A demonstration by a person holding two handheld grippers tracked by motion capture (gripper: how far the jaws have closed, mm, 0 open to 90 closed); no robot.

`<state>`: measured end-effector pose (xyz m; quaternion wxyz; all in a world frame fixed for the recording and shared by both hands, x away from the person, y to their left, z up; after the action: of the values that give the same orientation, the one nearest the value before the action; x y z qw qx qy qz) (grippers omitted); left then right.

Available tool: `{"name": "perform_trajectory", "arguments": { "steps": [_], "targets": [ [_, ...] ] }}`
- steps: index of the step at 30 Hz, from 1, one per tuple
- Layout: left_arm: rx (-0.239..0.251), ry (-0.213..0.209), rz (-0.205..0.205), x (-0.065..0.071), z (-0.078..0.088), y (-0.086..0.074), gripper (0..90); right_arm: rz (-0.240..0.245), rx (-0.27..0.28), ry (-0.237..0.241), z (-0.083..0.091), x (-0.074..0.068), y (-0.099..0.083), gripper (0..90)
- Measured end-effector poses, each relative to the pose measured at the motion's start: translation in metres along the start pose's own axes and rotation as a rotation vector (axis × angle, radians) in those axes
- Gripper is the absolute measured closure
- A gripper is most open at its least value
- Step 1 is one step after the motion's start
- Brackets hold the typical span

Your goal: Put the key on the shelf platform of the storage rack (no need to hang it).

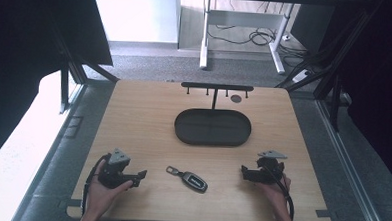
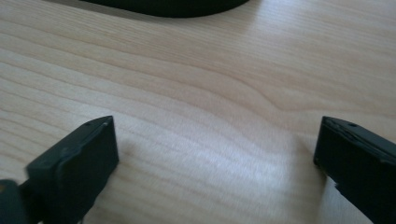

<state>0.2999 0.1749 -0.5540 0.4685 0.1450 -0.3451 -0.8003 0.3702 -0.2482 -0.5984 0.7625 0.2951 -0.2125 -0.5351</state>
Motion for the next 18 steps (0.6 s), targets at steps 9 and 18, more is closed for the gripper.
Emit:
{"name": "perform_trajectory", "arguments": {
  "steps": [9, 18],
  "targets": [
    [0.000, -0.005, -0.007, 0.005, 0.000, 0.000, 22.7, 0.021, 0.035, 0.074, 0.026, -0.004, 0.005, 19.8],
    [-0.002, -0.001, 0.005, 0.002, 0.000, -0.001, 22.7, 0.079, 0.034, 0.137, 0.044, -0.010, 0.014, 27.4]
  ]
}}
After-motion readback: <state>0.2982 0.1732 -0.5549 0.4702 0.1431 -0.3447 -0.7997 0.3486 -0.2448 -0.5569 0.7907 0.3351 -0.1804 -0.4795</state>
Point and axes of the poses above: each handheld gripper's, and its own axes: z roughly backward along the jaws, y roughly out of its top, x roughly to its right, the point moved 8 cm from there along -z, roughly forward along the jaws
